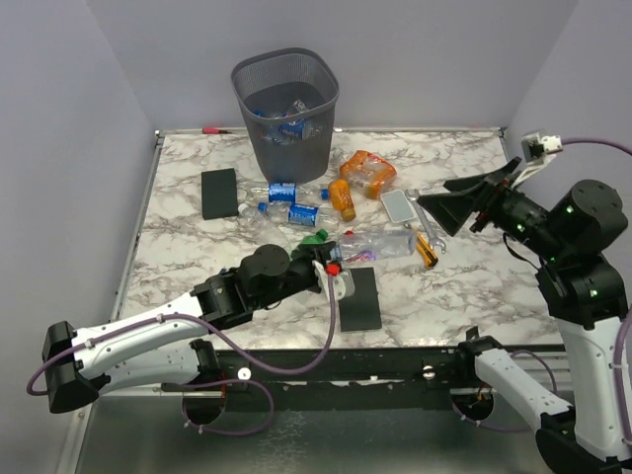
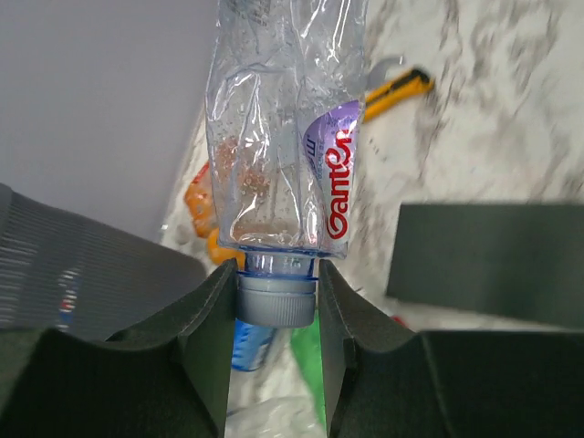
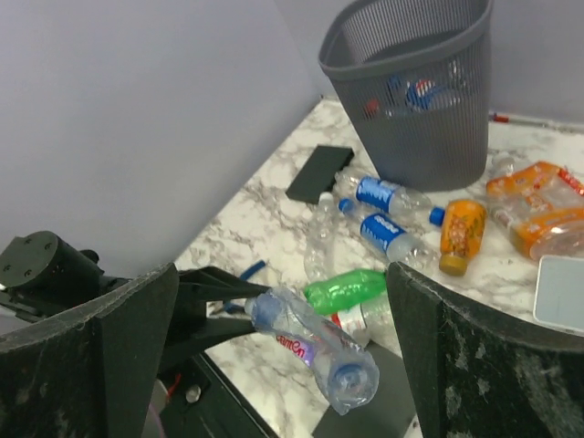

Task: Put the plastic bottles in the bin
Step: Pick up the plastic bottle from the corner of the board.

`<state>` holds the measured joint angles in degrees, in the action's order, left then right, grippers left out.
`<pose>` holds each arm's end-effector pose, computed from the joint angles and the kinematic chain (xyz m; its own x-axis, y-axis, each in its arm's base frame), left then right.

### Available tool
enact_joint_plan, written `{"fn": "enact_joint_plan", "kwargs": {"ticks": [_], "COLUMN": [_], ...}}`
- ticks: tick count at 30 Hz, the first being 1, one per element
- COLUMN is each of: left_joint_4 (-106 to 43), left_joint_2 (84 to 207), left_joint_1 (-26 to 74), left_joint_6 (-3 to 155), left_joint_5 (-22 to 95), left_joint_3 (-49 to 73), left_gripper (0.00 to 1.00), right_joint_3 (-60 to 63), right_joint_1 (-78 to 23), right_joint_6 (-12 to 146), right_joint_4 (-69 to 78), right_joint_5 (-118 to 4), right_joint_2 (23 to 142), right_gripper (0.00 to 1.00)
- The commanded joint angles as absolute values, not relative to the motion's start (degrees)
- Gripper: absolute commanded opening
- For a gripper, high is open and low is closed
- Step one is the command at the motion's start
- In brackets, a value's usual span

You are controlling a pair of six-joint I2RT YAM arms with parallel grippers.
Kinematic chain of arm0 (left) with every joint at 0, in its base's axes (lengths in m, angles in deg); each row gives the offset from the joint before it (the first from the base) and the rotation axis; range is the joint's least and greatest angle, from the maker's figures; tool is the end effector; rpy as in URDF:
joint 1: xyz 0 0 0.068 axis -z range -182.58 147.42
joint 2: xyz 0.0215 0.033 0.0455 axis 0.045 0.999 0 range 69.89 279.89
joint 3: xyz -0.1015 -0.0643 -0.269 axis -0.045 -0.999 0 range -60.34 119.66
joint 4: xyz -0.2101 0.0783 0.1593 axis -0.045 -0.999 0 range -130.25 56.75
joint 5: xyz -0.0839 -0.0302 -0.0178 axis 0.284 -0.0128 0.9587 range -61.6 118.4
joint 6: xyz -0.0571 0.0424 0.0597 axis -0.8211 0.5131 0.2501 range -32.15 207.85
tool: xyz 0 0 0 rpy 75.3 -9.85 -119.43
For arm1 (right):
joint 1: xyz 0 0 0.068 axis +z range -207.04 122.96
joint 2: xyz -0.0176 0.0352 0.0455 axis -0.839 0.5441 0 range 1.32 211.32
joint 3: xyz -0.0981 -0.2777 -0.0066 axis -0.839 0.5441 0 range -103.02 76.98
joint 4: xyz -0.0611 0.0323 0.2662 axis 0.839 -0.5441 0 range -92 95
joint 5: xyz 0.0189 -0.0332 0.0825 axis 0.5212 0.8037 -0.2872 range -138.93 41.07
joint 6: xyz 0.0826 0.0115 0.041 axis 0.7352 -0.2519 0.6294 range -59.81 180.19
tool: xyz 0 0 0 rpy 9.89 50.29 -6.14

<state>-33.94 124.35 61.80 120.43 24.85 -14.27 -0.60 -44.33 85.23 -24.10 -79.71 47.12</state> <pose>0.1233 -0.2451 0.3434 0.4129 0.3820 -0.8268 0.7728 0.3335 0.5399 0.1416 0.0759 0.5133 -0.2495 0.3165 -0.9152 -0.6425 0.6530 0.4010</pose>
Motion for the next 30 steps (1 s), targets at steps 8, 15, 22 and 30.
{"fn": "enact_joint_plan", "kwargs": {"ticks": [8, 15, 22, 30], "left_joint_4": [-41.4, -42.3, -44.0, -46.5], "left_joint_2": [114.2, 115.0, 114.6, 114.8], "left_joint_1": [64.4, 64.5, 64.6, 64.5], "left_joint_6": [176.5, 177.6, 175.7, 175.8], "left_joint_5": [18.3, 23.5, 25.5, 25.9], "left_joint_3": [-21.6, -19.7, -18.2, -16.3], "left_gripper": [0.0, 0.0, 0.0, 0.0], "right_joint_3": [6.8, 8.0, 10.1, 12.9], "right_joint_1": [-42.1, -27.4, -17.8, -10.5], "right_joint_6": [77.6, 70.5, 67.9, 64.9], "right_joint_4": [-34.2, -37.8, -35.7, -34.3], "right_joint_5": [-100.6, -87.9, -70.3, -57.7], "right_joint_2": [55.2, 59.5, 59.9, 61.7], "right_gripper": [0.99, 0.96, 0.89, 0.76]}}
